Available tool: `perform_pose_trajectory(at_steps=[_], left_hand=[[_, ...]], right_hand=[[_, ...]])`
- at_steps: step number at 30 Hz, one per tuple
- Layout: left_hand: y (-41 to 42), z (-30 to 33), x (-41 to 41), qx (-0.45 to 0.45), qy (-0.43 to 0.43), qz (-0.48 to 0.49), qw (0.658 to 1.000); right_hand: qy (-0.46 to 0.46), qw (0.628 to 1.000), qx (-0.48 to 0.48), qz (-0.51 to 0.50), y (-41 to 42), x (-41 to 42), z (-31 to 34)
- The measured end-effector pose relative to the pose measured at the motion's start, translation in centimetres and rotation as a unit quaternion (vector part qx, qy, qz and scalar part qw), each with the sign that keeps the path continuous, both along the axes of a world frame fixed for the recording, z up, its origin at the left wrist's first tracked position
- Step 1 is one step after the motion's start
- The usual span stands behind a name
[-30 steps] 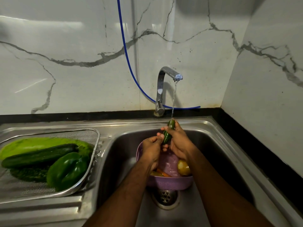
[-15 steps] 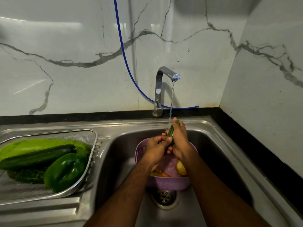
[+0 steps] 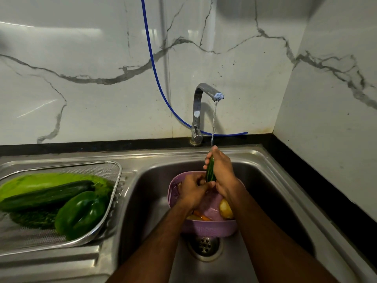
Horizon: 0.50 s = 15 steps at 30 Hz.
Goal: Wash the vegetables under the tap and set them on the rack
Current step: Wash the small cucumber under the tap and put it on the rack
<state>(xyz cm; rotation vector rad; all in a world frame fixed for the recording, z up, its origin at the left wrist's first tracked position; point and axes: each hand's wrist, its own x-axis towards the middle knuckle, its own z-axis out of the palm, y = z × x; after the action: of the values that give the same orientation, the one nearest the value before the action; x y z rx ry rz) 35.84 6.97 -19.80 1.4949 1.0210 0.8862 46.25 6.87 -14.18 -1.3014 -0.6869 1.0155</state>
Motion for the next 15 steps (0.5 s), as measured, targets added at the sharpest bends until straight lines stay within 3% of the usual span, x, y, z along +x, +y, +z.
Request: perform_pose_trajectory(at_steps=[5,15], left_hand=[[0.01,0.16,-0.4,-0.008,-0.02,0.005,1.0],[-0.17,0.16,-0.51,-0.038,-0.042,-0.03,0.998]], right_hand=[[-0.043,0.998,-0.001,0.041,-0.27,-0.57,0.33],[-0.022,0.999,-0.026,0.019,-0.33,-0.22,1.03]])
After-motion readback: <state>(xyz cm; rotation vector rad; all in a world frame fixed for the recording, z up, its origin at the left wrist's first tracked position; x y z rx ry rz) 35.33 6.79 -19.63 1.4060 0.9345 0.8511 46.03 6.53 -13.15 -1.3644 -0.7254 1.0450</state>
